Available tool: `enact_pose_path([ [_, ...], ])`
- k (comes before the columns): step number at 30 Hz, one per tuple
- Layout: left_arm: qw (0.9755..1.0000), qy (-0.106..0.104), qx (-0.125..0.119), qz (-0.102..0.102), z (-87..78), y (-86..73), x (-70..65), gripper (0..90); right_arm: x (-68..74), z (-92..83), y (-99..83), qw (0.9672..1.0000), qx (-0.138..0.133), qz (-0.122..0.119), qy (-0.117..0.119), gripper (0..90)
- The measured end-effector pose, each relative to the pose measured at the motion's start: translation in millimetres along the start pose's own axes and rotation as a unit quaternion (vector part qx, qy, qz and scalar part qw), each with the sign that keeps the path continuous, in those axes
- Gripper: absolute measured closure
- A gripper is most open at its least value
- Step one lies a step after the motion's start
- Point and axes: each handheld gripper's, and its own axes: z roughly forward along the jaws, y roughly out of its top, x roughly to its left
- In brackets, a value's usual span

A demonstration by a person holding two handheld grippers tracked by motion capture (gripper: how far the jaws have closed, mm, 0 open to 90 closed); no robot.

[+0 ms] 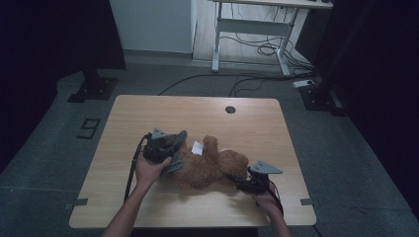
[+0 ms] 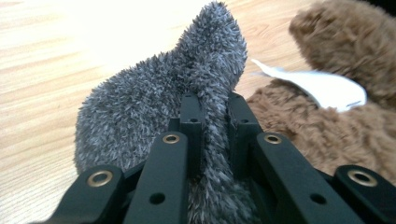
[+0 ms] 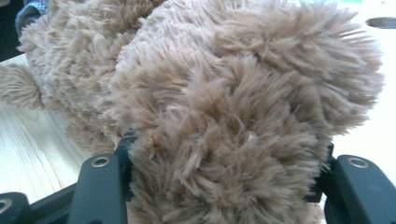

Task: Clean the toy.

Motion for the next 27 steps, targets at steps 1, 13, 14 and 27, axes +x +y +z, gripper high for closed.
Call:
enact_pose_path([
  [1,1.0,-0.007,-0.004,0.006,-2.1,3.7,-5.2,79.7,-0.3,-0.2,-0.1,1.0,0.0,0.001,0.0,37.8],
  [13,0.9927,-0.09,0.011,0.08,33.0,28.4,-97.4,79.5,-0.5,-0.6,-0.1,1.0,0.002,-0.001,-0.002,37.7],
  [14,0.9927,-0.085,0.013,0.084,39.3,27.5,-101.7,79.5,-0.5,-0.6,-0.1,1.0,0.002,-0.001,-0.002,37.7],
  [27,0.9943,-0.106,0.004,-0.012,30.1,9.5,-37.1,79.8,1.3,1.0,0.4,1.0,-0.002,-0.002,-0.004,37.3],
])
